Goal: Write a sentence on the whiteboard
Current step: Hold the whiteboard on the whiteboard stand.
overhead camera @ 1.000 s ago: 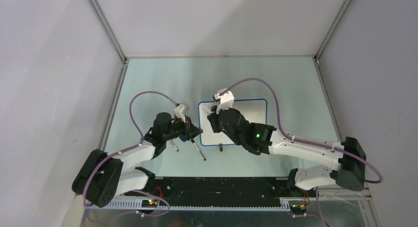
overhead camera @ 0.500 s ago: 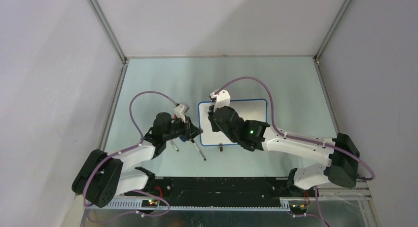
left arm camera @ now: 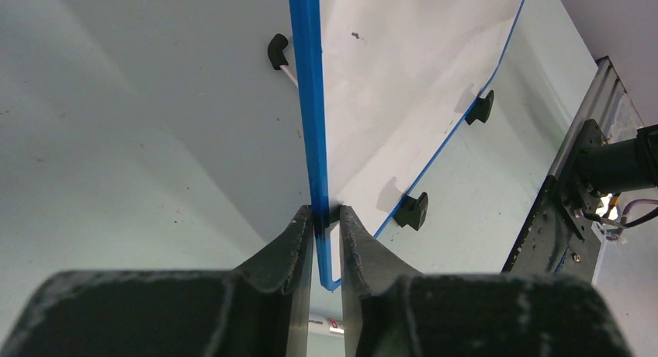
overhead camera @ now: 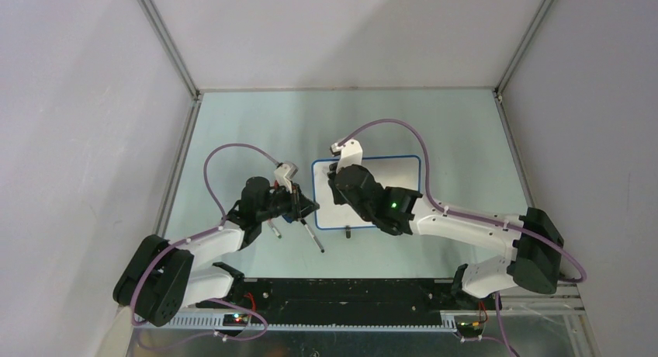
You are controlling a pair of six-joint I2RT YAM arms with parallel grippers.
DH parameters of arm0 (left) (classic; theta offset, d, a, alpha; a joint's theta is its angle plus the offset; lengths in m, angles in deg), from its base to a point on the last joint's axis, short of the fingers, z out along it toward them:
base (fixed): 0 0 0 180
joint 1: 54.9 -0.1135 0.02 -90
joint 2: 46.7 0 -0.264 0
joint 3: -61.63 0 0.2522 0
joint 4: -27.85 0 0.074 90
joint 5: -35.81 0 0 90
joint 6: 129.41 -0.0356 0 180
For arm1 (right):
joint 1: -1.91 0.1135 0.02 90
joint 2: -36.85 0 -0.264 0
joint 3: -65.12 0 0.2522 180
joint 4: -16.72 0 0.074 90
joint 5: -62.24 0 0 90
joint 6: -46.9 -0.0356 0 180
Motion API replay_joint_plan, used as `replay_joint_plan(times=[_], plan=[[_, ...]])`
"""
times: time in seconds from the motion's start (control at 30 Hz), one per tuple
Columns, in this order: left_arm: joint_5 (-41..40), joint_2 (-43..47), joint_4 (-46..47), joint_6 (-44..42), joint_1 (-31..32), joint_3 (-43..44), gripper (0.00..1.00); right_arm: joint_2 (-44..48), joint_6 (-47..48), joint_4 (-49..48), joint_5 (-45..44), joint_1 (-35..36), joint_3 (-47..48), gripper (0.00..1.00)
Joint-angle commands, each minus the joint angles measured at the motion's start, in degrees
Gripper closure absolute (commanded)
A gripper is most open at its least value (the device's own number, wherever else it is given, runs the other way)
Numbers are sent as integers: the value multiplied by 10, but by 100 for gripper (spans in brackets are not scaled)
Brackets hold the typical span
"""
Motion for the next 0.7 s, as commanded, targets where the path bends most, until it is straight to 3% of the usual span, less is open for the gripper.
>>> replay_joint_plan(times=[0.0,0.67], plan=[[-7,10,10,-13,3,6,80,-6,0,-32,-9,-6,26,100],[-11,12,7,-15,3,6,80,-20,2,-51,8,-17,27,100]])
